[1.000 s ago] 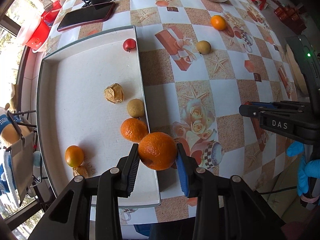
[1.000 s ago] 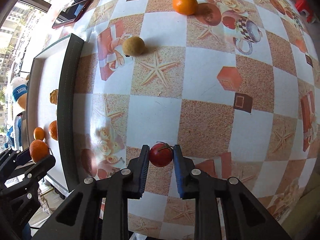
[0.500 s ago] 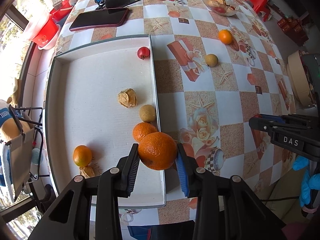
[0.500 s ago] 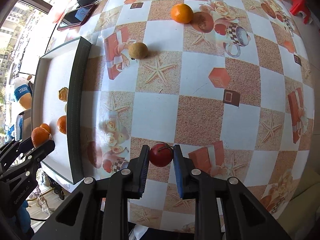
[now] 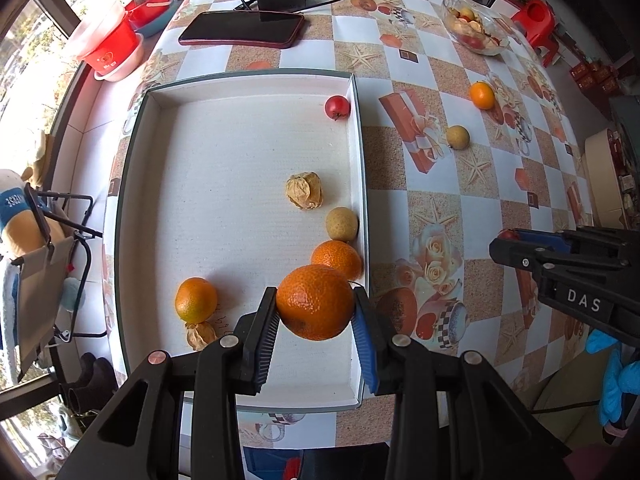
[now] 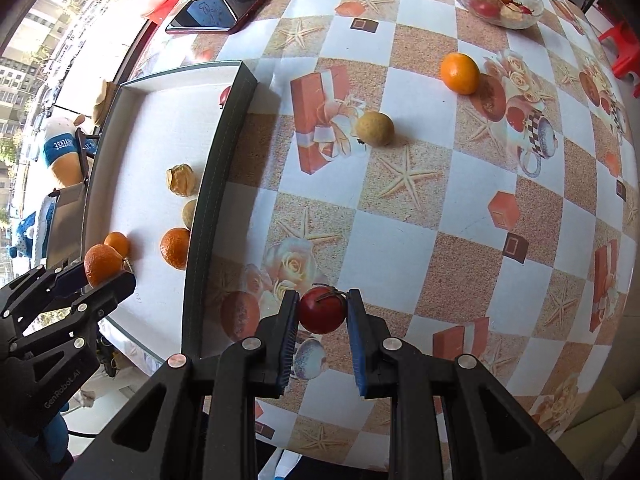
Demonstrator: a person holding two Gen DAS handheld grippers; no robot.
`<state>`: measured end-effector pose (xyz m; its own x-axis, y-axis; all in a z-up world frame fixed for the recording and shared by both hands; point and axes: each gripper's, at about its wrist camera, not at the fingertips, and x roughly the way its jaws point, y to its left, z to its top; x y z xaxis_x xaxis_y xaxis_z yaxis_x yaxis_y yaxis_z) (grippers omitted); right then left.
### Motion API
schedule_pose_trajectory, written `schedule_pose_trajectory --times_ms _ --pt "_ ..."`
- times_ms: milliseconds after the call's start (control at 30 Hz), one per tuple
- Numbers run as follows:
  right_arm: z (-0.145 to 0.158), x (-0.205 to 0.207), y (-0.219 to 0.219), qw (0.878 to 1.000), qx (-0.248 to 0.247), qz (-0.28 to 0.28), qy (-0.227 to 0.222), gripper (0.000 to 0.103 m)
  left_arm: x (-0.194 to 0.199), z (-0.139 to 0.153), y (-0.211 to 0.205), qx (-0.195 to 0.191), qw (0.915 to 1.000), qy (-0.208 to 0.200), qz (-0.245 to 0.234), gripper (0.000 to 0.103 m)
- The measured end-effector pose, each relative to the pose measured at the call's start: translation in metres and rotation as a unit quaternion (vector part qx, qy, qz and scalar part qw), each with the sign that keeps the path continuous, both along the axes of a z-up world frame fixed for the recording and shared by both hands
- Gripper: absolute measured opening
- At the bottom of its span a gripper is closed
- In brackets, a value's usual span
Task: Organize fruits
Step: 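Carry the orange in left gripper and tomato in right gripper over the tray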
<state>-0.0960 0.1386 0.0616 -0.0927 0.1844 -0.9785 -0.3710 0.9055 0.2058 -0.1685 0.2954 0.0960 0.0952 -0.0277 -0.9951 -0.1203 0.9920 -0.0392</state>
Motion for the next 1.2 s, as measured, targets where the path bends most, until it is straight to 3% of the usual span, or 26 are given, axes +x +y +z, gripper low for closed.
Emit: schedule_pose_trajectory --times_ms 667,1200 --pt "0.008 -0.008 0.054 0.998 0.01 0.058 -0.005 0.025 -0.014 -0.001 0.037 -0.007 0.9992 -0.002 0.04 0.039" --pt "0.014 -0.006 0.081 0.997 0.02 0.074 -0.007 0.025 -0.013 -0.005 0.052 -0.006 0.9987 0.001 0.051 0.039"
